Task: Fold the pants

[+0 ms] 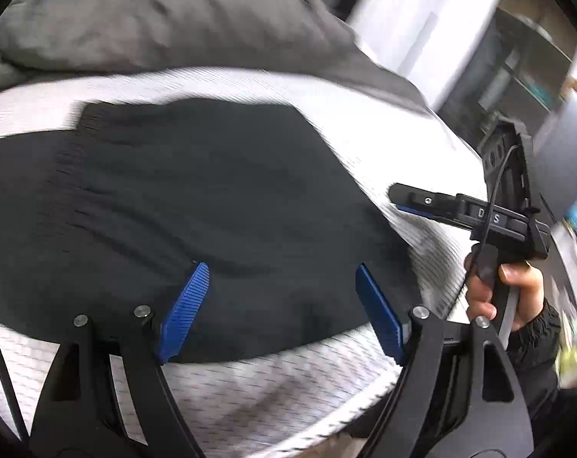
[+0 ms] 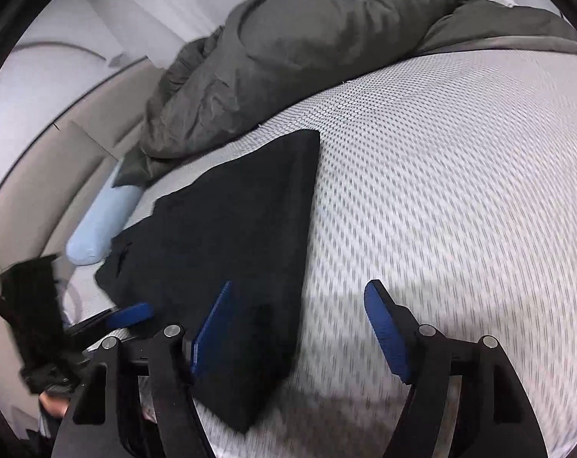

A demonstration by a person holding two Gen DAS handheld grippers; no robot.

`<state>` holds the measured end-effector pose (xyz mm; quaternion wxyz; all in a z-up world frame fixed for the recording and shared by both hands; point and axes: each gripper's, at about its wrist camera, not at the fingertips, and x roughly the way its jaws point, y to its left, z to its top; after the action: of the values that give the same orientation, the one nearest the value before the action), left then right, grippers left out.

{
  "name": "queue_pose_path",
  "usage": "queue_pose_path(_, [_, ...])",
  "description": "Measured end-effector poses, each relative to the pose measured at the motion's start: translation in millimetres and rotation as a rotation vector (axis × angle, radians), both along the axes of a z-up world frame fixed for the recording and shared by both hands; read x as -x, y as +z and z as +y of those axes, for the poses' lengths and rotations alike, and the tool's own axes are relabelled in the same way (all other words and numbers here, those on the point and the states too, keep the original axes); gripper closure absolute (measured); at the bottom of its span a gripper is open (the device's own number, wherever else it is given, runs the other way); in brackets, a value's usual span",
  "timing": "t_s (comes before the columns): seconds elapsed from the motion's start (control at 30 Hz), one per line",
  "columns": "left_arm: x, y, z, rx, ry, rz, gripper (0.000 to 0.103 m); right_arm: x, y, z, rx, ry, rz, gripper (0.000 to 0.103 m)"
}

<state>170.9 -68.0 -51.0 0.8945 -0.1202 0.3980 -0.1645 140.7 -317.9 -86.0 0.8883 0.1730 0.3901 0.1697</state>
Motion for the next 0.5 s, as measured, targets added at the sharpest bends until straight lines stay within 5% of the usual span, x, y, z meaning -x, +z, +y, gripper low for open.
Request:
queue_pose_path(0.2, [-9.6,-5.3,81.5,0.057,0.311,-0.007,0.026,-95.9,-18.5,17.3,-0.056,0.134,0.118,0.031])
queue_pose_path(0.37, [-29.2,-31.1,119.2,0.005,0.371,0.069,0.026,-127.7,-32.3,24.6,-0.121,0.262,0.110,0.031])
queue_pose_path(0.43, [-39.6,-46.4,130.9,0.011,0.359,0.120,0.028,-128.7,-30.9,23.5,-0.132,0.265,0.110,0.064])
queue_pose_path(0.5, [-36.8,-49.9,125.0,-0.031,0.340,0.107,0.031,-129.6,-32.9,28.5,-0.088,0.266,0.121,0.076])
